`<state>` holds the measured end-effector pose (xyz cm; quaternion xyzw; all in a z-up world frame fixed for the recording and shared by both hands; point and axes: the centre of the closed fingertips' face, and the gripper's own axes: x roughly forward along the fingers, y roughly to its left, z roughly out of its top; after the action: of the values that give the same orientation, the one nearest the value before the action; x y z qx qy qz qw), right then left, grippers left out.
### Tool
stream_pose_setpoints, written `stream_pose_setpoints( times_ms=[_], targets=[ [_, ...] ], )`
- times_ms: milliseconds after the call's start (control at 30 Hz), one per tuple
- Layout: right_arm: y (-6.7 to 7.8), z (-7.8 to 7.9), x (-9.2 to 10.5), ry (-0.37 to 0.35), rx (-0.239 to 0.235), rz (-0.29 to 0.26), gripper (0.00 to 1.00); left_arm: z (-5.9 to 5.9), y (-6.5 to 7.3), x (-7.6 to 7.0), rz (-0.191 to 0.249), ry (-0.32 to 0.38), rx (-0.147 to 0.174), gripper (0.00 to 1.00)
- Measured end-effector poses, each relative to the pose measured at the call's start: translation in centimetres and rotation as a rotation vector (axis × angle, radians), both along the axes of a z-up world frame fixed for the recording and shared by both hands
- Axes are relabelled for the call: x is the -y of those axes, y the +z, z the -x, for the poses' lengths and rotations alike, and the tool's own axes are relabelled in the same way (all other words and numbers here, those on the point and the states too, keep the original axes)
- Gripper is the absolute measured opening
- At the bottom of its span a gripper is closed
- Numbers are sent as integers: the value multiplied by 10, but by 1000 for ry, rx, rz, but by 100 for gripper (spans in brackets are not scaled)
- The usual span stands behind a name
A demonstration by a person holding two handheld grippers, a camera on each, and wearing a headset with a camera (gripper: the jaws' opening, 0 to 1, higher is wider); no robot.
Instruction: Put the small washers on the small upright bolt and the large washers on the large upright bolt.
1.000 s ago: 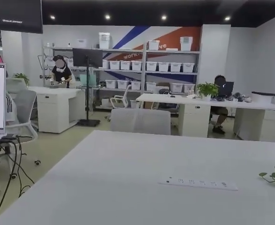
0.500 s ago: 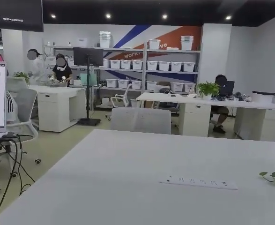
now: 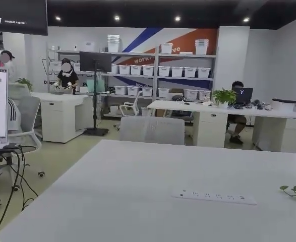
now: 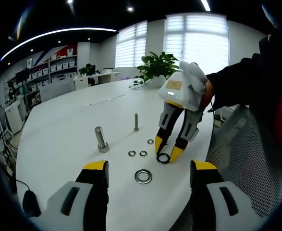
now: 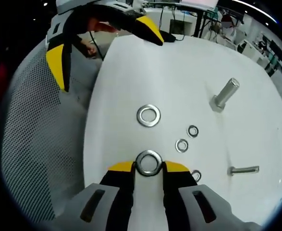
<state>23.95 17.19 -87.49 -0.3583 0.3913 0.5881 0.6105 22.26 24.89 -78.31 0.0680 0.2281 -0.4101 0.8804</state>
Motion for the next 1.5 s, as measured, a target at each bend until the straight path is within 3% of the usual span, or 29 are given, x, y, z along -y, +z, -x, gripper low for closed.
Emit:
stream_pose_setpoints(
  times_ms=[433, 767, 900, 1067, 1167, 1367, 1500],
  targets=[
    [5, -3, 2, -24, -8, -15, 23, -2, 0, -1, 0, 9, 5, 69],
    [28, -15, -3, -43, 16, -54, 23, -8, 4, -9, 4, 46, 24, 68],
    [38, -19, -6, -44, 22, -69, 23, -13, 10, -15, 23, 59, 37, 68],
    [53, -26, -11, -41, 33, -92, 23, -22, 13, -25, 6, 66, 50, 68],
    [62, -30, -12, -35, 48, -100, 23, -33, 15, -32, 5, 81, 54, 68],
    [81, -42, -16, -43, 71, -132, 23, -48, 15, -35, 1, 84, 59, 68],
    [91, -52, -17, -52, 89, -150, 23, -49, 13, -30, 14, 89, 62, 68]
  ],
)
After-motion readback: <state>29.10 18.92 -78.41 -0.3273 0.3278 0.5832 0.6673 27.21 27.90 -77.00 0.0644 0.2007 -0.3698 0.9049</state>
